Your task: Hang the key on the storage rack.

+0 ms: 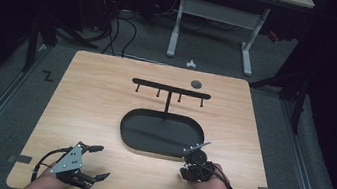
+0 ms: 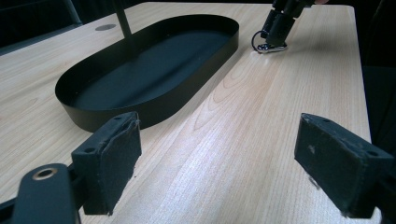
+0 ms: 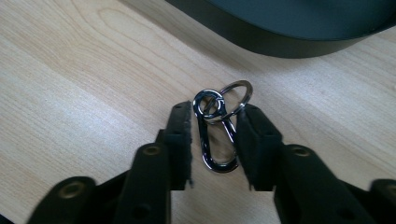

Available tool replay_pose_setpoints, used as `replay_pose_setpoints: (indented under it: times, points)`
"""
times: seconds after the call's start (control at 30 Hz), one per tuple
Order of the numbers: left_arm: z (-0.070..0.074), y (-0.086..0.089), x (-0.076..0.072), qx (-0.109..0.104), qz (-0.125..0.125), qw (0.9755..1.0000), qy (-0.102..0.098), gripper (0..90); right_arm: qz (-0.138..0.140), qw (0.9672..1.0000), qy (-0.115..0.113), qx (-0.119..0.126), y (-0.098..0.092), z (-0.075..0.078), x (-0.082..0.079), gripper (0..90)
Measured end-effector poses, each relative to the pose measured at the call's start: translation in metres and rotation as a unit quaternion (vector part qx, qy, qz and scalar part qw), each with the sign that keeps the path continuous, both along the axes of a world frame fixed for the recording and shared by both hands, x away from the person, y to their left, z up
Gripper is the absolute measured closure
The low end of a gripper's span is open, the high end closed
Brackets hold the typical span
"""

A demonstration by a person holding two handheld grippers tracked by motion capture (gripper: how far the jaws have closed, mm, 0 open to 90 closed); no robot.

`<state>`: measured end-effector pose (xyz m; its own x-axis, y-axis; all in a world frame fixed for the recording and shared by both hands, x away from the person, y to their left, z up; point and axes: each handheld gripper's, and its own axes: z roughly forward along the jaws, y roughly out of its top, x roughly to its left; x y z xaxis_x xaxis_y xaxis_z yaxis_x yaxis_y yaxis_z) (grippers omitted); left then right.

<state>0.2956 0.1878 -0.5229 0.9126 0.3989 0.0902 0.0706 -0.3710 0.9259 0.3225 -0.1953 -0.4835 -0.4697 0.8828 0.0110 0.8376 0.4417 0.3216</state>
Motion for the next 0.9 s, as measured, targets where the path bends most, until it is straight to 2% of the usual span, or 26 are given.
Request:
replay_pose_setpoints:
  times: [0.13,0.43,0.7,0.9]
  points:
    - [0.0000,0.0000,0.0003,0.000,0.001,1.0000,0.001,15.2,0.002,1.0000,-0.006,-0.001,-0.0007,0.0022,0.0001,78.2]
    - [0.0000,-0.0002,0.0001,0.001,0.002,1.0000,0.000,15.2,0.011,0.9999,-0.007,-0.003,-0.0022,0.0024,-0.0029,85.4]
    - [0.0000,-0.0001,0.0001,0.000,0.000,1.0000,0.000,15.2,0.002,1.0000,-0.007,0.002,0.0006,0.0006,-0.0009,78.7]
    - [0.0000,0.0000,0.0001,0.000,0.000,1.0000,0.001,15.2,0.003,0.9999,-0.011,-0.001,0.0040,-0.0019,0.0010,79.7]
